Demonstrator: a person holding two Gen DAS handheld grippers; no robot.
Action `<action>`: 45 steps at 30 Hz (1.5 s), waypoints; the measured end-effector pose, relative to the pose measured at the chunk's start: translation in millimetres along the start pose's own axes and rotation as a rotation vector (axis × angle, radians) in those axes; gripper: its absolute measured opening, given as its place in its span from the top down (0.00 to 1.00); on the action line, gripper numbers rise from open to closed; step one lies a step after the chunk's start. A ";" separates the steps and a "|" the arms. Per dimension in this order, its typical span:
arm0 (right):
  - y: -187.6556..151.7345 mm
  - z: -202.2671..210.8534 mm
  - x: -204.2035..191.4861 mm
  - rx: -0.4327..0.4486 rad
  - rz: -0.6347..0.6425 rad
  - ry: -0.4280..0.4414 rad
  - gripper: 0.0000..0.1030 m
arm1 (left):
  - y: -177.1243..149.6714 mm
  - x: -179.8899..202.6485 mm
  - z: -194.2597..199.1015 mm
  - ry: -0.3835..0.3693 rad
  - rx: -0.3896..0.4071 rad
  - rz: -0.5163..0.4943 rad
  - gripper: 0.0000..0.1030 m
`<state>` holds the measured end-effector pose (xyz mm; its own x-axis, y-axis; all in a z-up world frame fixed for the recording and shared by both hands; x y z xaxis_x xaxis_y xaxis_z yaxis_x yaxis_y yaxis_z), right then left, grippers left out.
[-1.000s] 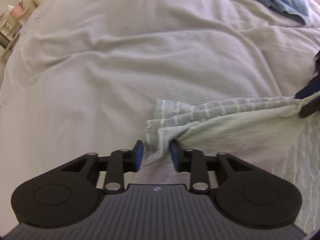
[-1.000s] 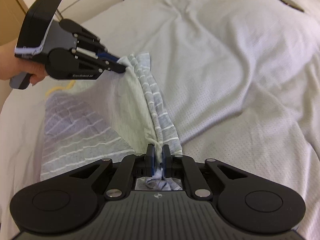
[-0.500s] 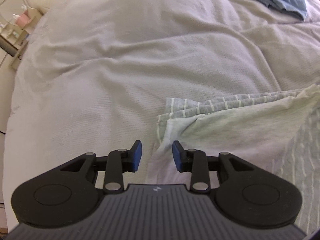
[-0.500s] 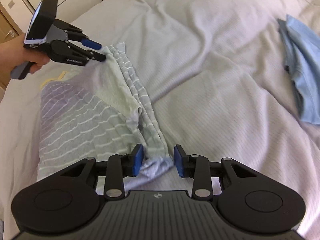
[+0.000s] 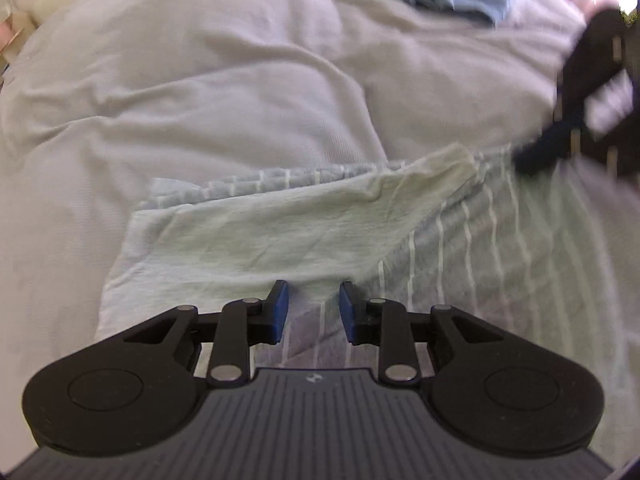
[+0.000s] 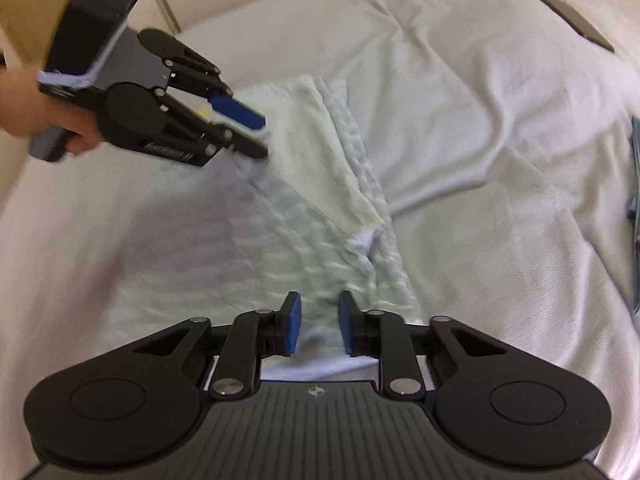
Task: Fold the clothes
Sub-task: 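Open both grippers and smooth the lengthwise-folded shirt flat, then grasp the end of the folded shirt with both grippers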
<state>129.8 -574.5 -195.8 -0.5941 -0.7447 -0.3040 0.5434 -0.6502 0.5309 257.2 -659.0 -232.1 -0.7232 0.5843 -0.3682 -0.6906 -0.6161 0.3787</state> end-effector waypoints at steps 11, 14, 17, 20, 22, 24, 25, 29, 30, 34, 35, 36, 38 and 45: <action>2.9 19.2 -16.4 0.029 0.011 0.041 0.93 | -14.1 60.0 69.8 -0.041 -0.012 0.155 0.76; 0.3 -2.4 -10.0 -0.023 0.052 0.014 0.93 | -29.3 96.3 77.1 -0.059 -0.045 0.131 0.87; 13.2 -3.8 25.3 0.013 -0.032 -0.077 0.96 | -34.9 109.2 84.6 -0.054 -0.050 0.162 0.90; 22.9 12.7 43.0 0.061 -0.048 -0.145 0.88 | -35.3 113.2 92.7 -0.054 -0.050 0.226 0.90; 24.2 23.8 33.9 0.075 -0.025 -0.112 0.88 | -36.0 116.2 93.9 -0.050 -0.055 0.235 0.90; 22.7 28.4 18.3 0.069 0.008 -0.062 0.88 | -39.5 119.5 94.5 -0.050 -0.064 0.234 0.90; 20.4 26.7 7.2 0.055 0.031 -0.030 0.88 | -41.4 121.1 94.7 -0.051 -0.069 0.234 0.90; 2.5 8.0 -0.3 -0.044 0.084 -0.031 0.92 | -50.4 119.6 102.3 -0.049 -0.081 0.265 0.89; 1.0 6.4 8.8 -0.041 0.045 -0.064 0.97 | -52.2 116.0 105.8 -0.041 -0.077 0.285 0.88; 5.8 17.9 19.5 0.000 0.017 -0.118 0.90 | -63.2 98.0 115.1 -0.001 -0.079 0.395 0.85; 8.2 20.0 16.8 0.008 0.025 -0.110 0.91 | -67.4 95.9 113.9 0.002 -0.093 0.419 0.85; 10.6 22.1 14.2 0.017 0.034 -0.101 0.90 | -71.7 94.4 112.1 0.002 -0.107 0.440 0.85; 13.4 20.9 4.6 0.020 0.060 -0.065 0.91 | -80.1 95.1 110.7 -0.005 -0.123 0.447 0.85; 14.0 6.1 4.2 -0.021 0.055 -0.119 0.91 | -118.4 61.0 130.5 0.125 -0.098 0.322 0.75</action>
<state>131.3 -585.8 -184.8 -0.6282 -0.7574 -0.1782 0.5892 -0.6126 0.5268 294.1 -481.4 -188.6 -0.8930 0.2868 -0.3467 -0.4195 -0.8095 0.4107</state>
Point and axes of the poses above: each gripper's, at about its wrist camera, not at the fingertips, and z roughly against the way its jaws point, x to its right, y to its top, the point moved 10 cm from there along -z, roughly the way its jaws point, and after that the axes turned 9 degrees about y, right-handed, at the moved point
